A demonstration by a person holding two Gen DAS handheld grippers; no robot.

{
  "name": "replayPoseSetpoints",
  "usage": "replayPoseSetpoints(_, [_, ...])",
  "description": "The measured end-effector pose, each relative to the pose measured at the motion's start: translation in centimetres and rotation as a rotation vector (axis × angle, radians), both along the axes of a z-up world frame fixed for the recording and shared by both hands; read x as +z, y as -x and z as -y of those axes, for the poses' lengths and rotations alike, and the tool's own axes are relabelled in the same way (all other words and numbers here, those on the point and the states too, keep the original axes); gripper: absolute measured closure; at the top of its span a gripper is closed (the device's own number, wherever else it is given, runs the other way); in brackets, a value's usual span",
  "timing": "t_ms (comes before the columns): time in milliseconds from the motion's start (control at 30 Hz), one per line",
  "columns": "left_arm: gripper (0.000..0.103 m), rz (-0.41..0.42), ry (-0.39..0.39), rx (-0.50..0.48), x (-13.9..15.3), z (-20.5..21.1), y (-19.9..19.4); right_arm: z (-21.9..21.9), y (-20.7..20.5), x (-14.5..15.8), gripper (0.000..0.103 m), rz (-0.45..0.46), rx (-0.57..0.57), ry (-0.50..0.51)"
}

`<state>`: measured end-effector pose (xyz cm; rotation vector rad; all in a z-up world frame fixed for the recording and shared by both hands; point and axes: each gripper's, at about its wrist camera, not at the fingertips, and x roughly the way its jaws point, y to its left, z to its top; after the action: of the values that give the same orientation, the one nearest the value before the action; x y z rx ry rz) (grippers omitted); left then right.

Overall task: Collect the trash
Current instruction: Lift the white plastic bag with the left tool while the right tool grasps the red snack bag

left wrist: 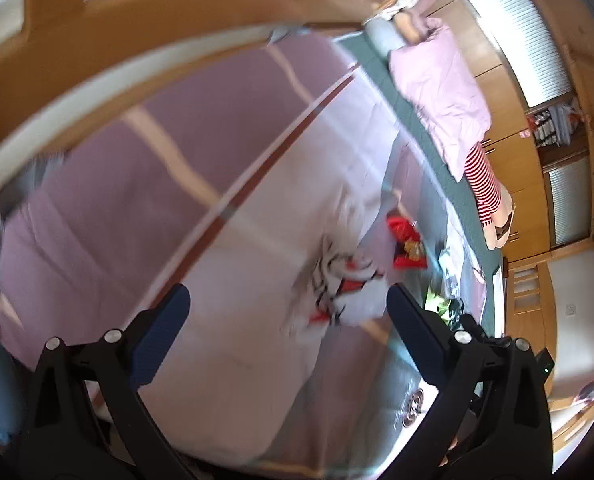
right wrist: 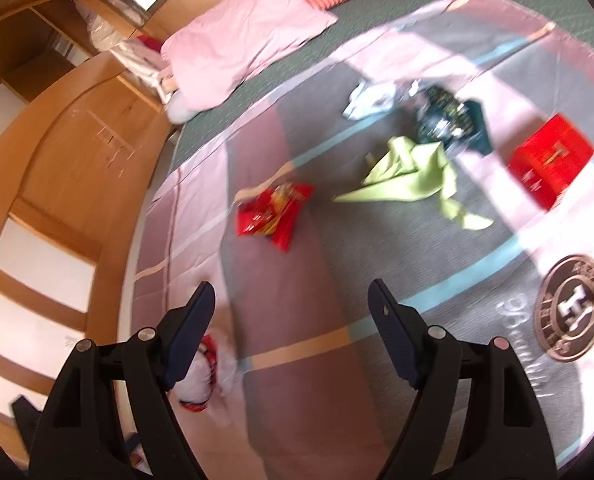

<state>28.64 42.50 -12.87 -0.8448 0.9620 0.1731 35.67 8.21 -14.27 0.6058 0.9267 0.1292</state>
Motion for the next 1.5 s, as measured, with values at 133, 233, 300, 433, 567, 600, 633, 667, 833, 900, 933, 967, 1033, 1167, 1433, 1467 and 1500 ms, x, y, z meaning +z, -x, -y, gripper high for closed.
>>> replayPoseSetpoints(133, [0.005,0.013,-0.092,-0.159,-0.3,3.3,-3.9,0.3,0.2,0.5,0.025,0.019,-0.054,0.072])
replayPoseSetpoints(233, [0.005,-0.009,-0.140,-0.289,-2.1,6.5,-6.9,-0.1,-0.1,0.8,0.025,0.047,-0.071,0.140])
replayPoseSetpoints(300, [0.005,-0.034,-0.135,-0.329,-3.8,7.6,-8.3,-0.5,-0.5,0.9,0.025,0.058,-0.071,0.170])
replayPoseSetpoints(433, [0.025,-0.061,-0.155,-0.293,-6.1,7.4,-9.0,-1.8,-1.9,0.8,0.025,0.081,-0.050,0.245])
replayPoseSetpoints(567, [0.057,-0.037,-0.182,-0.302,-5.1,7.1,-8.3,-3.4,-4.3,0.1,0.026,0.108,-0.011,0.321])
replayPoseSetpoints(600, [0.058,-0.035,-0.184,-0.285,-4.7,6.9,-7.9,-3.7,-5.1,-0.3,0.026,0.110,-0.003,0.313])
replayPoseSetpoints(633, [0.059,-0.034,-0.190,-0.268,-4.2,6.6,-7.4,-4.0,-6.0,-0.7,0.026,0.114,0.007,0.289])
replayPoseSetpoints(667, [0.059,-0.036,-0.201,-0.249,-3.6,6.4,-6.8,-4.2,-6.7,-1.1,0.025,0.112,0.013,0.270])
replayPoseSetpoints(833, [0.060,-0.027,-0.255,-0.142,-0.3,4.9,-2.7,-5.1,-11.0,-5.0,0.026,0.012,0.005,0.214])
replayPoseSetpoints(900, [0.060,0.013,-0.265,-0.117,1.1,4.8,-1.3,-5.0,-12.0,-6.3,0.028,-0.037,-0.018,0.202])
replayPoseSetpoints(933, [0.060,0.036,-0.277,-0.115,1.8,4.9,-0.8,-5.0,-12.2,-6.6,0.030,-0.043,-0.025,0.197])
replayPoseSetpoints(967, [0.060,0.047,-0.284,-0.114,2.1,5.2,-0.5,-5.0,-12.4,-6.5,0.036,-0.033,-0.033,0.208])
replayPoseSetpoints(1033, [0.060,0.063,-0.300,-0.116,2.6,5.7,0.1,-5.6,-12.7,-6.3,0.058,-0.026,0.012,0.207])
replayPoseSetpoints(1167, [0.060,0.068,-0.299,-0.136,2.8,6.3,0.8,-7.1,-12.3,-6.0,0.089,-0.026,0.077,0.200])
replayPoseSetpoints(1433, [0.060,0.070,-0.370,-0.094,3.0,5.5,2.4,-7.7,-10.1,-4.4,0.090,-0.019,0.090,0.158])
replayPoseSetpoints(1467, [0.060,0.066,-0.369,-0.088,2.9,5.3,2.5,-7.8,-9.8,-4.1,0.090,-0.017,0.097,0.166])
replayPoseSetpoints(1500, [0.060,0.064,-0.366,-0.082,2.8,5.0,2.7,-8.0,-9.6,-4.0,0.090,-0.013,0.105,0.174])
